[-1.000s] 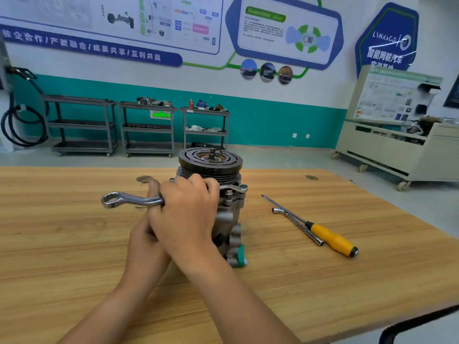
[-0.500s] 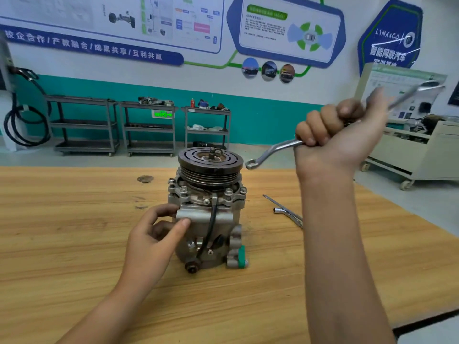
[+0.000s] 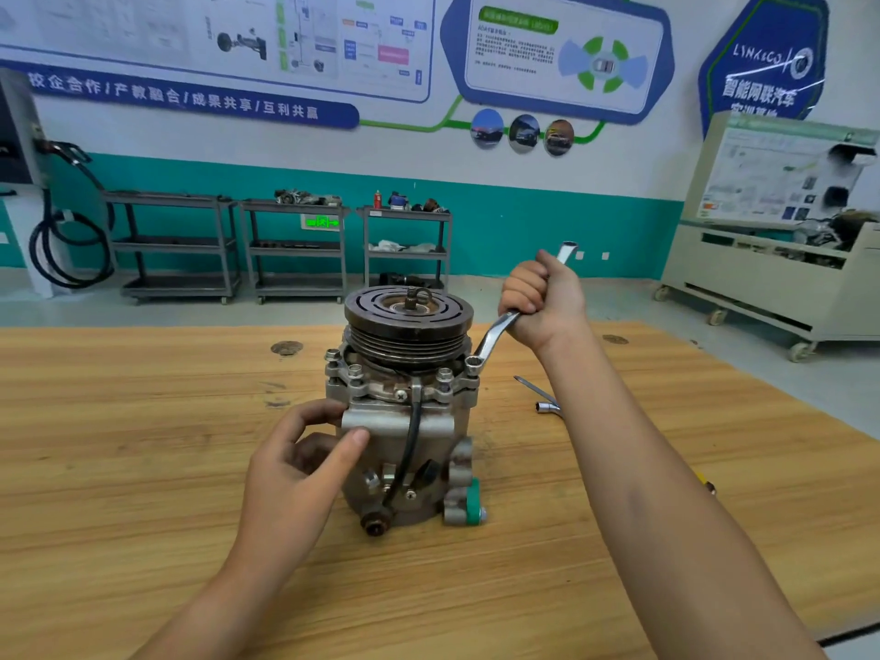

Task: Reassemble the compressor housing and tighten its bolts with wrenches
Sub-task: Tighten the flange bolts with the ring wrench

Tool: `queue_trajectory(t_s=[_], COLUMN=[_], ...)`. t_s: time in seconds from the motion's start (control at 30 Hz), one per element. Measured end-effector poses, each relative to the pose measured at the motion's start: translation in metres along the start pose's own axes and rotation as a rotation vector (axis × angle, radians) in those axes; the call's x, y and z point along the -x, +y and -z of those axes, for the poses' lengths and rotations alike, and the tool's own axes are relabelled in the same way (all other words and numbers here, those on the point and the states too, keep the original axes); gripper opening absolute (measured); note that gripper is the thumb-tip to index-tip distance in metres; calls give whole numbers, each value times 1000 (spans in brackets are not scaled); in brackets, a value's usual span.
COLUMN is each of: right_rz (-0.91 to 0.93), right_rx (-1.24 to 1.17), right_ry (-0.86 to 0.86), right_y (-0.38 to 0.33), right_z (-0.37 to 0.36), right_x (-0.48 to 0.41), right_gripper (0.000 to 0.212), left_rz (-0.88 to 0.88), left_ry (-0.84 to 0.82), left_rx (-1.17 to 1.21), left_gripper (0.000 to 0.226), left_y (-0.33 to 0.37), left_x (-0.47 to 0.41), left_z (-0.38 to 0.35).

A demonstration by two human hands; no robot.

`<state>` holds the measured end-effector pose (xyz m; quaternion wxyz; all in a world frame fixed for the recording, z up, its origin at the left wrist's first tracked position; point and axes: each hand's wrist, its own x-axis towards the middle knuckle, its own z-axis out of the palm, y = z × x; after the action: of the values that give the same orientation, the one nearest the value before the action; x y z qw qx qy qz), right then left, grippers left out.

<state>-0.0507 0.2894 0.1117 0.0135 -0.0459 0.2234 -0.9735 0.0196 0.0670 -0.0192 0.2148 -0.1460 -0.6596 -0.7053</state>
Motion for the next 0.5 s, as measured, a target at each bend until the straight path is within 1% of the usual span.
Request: queue_trajectory(t_s=[0.07,0.17,0.27,0.4,0.5], right_rz=[-56,-156,-184,-86,49], right_rx=[53,126,58,-213,-250], right_ry=[3,-19,-24,37,112], right_y=[3,6,6,7,5], right_z=[-4,-7,3,35,41], right_x=[-7,-16,-18,-8,9], right_gripper=[67,65,64,64,64], left_rz=[0,-13,-18,-28,-31], left_ry=[-1,-6,-1,11,24], left_rx=[10,-4,-5,-11,-6], left_gripper=[21,28,27,26,27], left_y=[0,-2,-2,-2,-2], left_x=[0,0,0,0,1], left_z=[0,1,0,-2,-3])
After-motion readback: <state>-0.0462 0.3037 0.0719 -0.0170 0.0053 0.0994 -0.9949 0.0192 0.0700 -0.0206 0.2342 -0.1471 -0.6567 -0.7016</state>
